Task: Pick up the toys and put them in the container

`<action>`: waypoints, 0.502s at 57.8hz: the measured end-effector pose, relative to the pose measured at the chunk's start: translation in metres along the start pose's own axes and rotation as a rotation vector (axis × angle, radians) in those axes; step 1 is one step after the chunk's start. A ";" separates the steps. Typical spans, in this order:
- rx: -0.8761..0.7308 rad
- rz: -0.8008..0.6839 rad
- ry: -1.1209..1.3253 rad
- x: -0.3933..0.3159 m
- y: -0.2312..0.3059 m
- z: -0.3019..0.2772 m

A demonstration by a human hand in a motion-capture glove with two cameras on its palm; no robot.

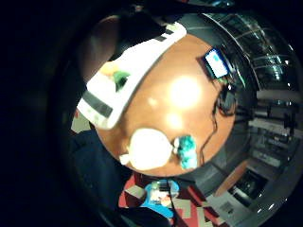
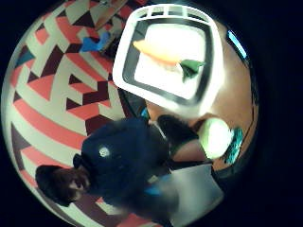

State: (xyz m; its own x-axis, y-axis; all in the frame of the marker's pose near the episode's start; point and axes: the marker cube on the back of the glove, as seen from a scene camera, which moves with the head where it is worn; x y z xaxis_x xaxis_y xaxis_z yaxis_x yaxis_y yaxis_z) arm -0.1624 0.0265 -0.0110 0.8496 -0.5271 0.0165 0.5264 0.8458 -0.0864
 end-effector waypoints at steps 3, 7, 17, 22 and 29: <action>0.002 0.005 0.010 0.008 0.024 0.009; 0.005 0.099 0.012 0.018 0.047 0.026; -0.021 0.211 -0.056 0.040 0.075 0.072; -0.060 0.227 -0.072 0.044 0.074 0.104; -0.154 0.232 -0.070 0.039 0.068 0.153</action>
State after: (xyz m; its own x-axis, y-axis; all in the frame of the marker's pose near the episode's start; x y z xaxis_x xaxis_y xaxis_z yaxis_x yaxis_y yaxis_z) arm -0.0881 0.0761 0.1361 0.9498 -0.3094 0.0470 0.3111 0.9179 -0.2464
